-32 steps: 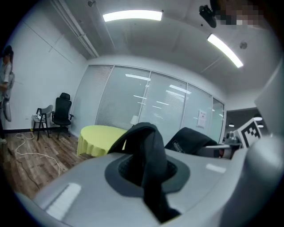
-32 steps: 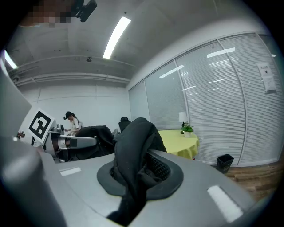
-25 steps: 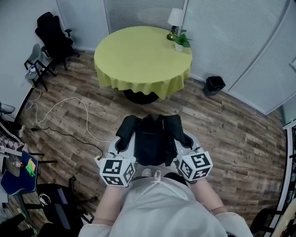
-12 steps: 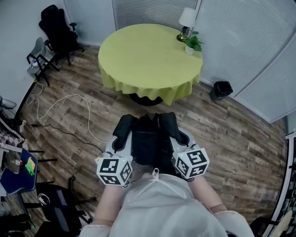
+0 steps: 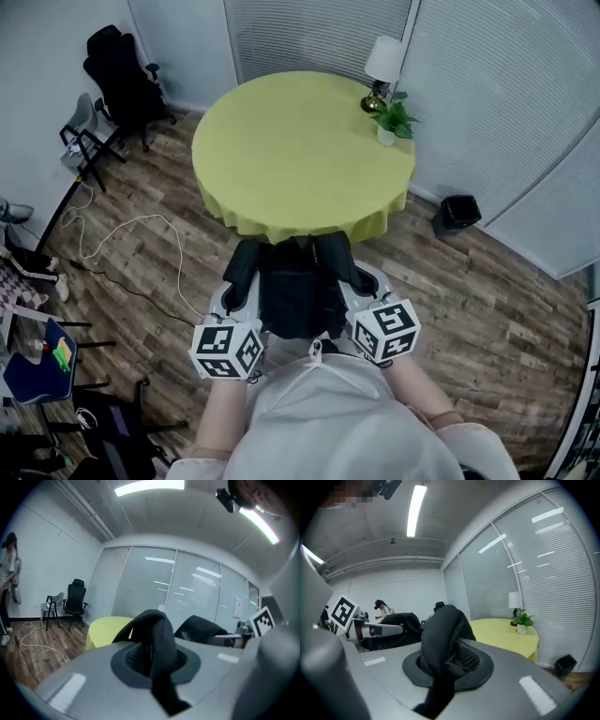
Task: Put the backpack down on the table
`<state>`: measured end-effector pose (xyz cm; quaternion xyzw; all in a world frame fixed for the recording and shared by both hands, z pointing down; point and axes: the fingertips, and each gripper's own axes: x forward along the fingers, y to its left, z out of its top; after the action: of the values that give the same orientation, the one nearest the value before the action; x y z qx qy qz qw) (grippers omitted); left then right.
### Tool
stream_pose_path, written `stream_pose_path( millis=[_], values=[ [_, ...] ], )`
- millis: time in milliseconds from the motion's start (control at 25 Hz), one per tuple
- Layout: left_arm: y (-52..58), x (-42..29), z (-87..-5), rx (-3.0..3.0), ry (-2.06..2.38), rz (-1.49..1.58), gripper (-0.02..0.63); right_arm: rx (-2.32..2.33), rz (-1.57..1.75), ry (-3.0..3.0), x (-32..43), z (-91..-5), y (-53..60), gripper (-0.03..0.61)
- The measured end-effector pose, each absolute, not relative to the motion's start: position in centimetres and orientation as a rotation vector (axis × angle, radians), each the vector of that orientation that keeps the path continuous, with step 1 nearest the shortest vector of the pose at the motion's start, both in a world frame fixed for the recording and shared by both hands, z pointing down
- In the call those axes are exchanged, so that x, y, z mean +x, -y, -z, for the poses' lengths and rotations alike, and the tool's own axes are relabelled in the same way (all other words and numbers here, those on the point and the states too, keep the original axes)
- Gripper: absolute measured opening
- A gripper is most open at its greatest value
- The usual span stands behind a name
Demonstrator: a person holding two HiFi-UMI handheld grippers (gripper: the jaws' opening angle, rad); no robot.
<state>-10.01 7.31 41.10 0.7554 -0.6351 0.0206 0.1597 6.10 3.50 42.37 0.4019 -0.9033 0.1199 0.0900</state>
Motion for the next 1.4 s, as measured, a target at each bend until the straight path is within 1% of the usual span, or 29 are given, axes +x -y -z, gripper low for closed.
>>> stream_pose_path(
  millis=[280,560,640,800,960,1400],
  values=[
    [1.9,-6.0,-40.1,2.146,1.851,-0.032,0.035,1.153,-0.316,2.715,10.1,-40.9,6.3,0.04],
    [13.4,-5.5,-39.4,2.135,1.829,-0.083,0.035,1.146,-0.352,2.699,11.1,-40.3,17.9,0.04],
    [15.4,-5.9,-39.5,2.14,1.815,-0.089,0.035,1.158,-0.361,2.694,10.7,-40.4,19.8,0.04],
    [15.9,-6.3,-40.2,2.164,1.794,-0.081,0.035,1.195,-0.356,2.692,10.6,-41.1,20.0,0.04],
    [19.8,-7.9,-40.3,2.195,1.755,-0.08,0.035,1.24,-0.352,2.674,9.2,-41.1,23.3,0.04],
    [34.5,-15.6,-40.1,2.28,1.655,-0.102,0.035,1.368,-0.353,2.609,1.9,-40.9,36.6,0.04]
  ],
)
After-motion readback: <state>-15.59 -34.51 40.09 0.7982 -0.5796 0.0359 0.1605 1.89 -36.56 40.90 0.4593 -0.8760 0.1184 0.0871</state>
